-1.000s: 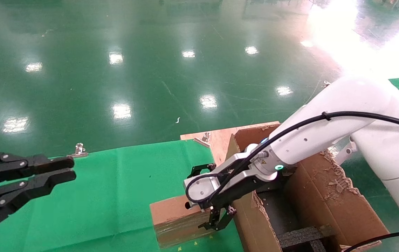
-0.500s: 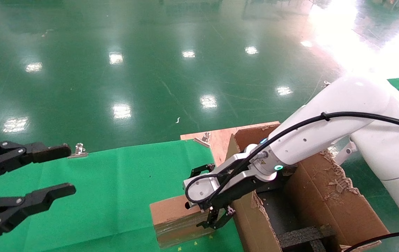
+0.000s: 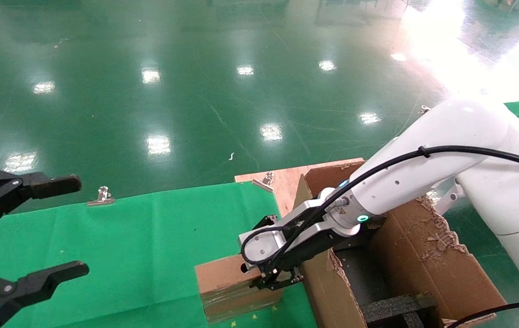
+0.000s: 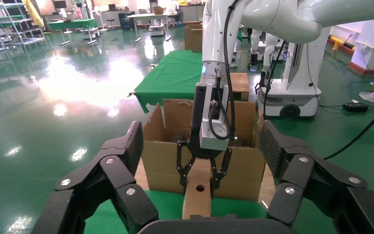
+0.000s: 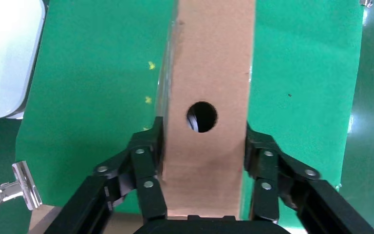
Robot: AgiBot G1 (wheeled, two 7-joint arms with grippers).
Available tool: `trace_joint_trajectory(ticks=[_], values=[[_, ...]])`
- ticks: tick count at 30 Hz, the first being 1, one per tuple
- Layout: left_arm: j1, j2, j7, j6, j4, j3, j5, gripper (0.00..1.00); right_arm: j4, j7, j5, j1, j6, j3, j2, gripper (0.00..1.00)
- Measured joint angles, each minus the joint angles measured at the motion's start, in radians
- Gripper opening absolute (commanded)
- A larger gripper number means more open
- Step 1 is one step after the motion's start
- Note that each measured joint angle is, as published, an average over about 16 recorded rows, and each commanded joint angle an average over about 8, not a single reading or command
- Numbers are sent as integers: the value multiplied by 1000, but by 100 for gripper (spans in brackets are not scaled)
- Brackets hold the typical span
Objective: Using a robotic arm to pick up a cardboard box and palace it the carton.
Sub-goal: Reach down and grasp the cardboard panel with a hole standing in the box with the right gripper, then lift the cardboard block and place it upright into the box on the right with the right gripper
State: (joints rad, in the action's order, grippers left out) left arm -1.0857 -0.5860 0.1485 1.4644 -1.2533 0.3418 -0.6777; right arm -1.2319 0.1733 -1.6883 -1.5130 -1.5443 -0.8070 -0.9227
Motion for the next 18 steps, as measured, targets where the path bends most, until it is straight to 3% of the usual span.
trace_joint_trajectory(ticks=[11,18], values=[[0,0,0,0,0,0,0,100,7,-4,8,-10,-2,4,3,0],[0,0,0,0,0,0,0,100,48,-41,47,-69,-16,16,19,0]])
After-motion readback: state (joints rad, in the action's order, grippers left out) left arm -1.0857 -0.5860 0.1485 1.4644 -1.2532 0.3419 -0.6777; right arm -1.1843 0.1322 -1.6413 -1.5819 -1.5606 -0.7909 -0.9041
